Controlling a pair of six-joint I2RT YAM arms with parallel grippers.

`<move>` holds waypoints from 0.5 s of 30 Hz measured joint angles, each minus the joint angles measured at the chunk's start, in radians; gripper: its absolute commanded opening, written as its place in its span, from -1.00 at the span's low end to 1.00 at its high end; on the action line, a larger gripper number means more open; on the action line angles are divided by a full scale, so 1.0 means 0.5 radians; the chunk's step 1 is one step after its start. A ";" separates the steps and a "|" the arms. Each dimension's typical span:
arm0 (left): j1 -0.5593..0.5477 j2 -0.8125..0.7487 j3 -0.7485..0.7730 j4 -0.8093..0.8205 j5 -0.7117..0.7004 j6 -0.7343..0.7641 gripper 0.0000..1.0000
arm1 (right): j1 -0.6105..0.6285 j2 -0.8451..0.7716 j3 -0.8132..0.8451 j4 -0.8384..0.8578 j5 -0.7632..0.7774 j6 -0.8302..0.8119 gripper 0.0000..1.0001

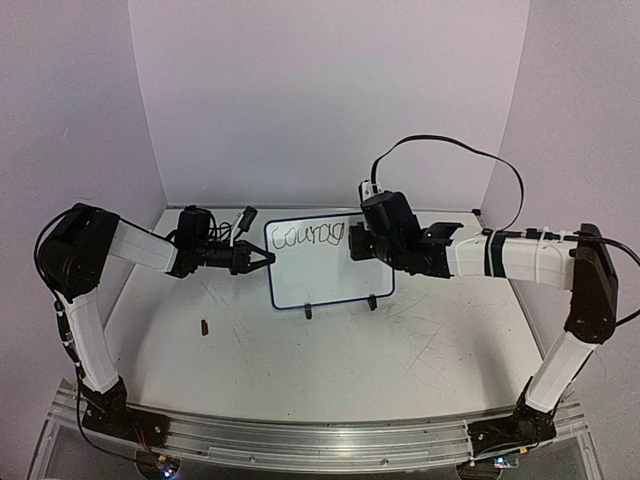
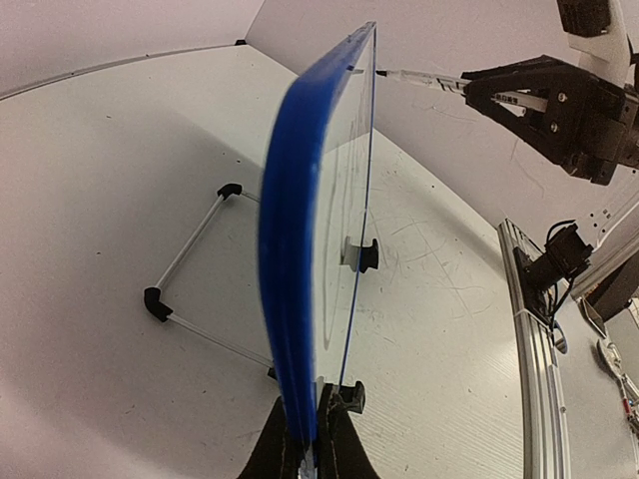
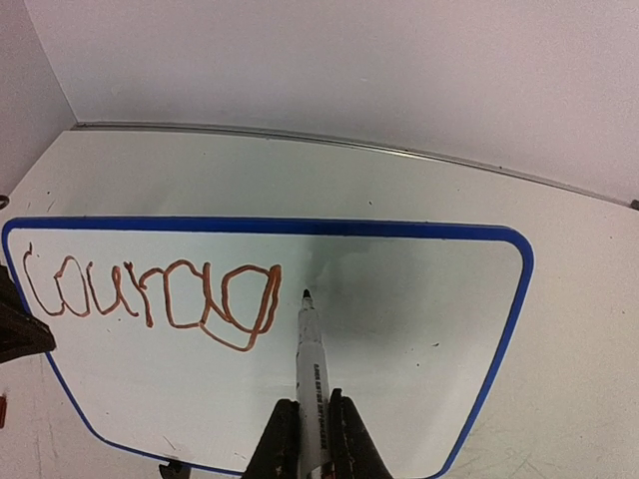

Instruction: Write a sentence on the whiteboard

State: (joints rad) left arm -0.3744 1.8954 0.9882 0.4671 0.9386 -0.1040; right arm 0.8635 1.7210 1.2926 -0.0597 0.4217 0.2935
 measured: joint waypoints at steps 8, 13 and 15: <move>0.000 0.000 0.000 -0.001 0.000 0.000 -1.00 | 0.000 0.002 0.018 0.015 -0.002 -0.007 -1.00; 0.000 -0.001 0.000 -0.002 0.000 0.000 -1.00 | 0.000 0.002 0.018 0.025 -0.008 -0.008 -1.00; 0.000 -0.001 0.000 -0.003 0.000 0.000 -1.00 | 0.000 0.002 0.018 0.029 -0.014 -0.008 -1.00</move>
State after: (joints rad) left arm -0.3744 1.8950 0.9882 0.4656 0.9386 -0.1040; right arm 0.8635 1.7222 1.3018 -0.0452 0.4149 0.2893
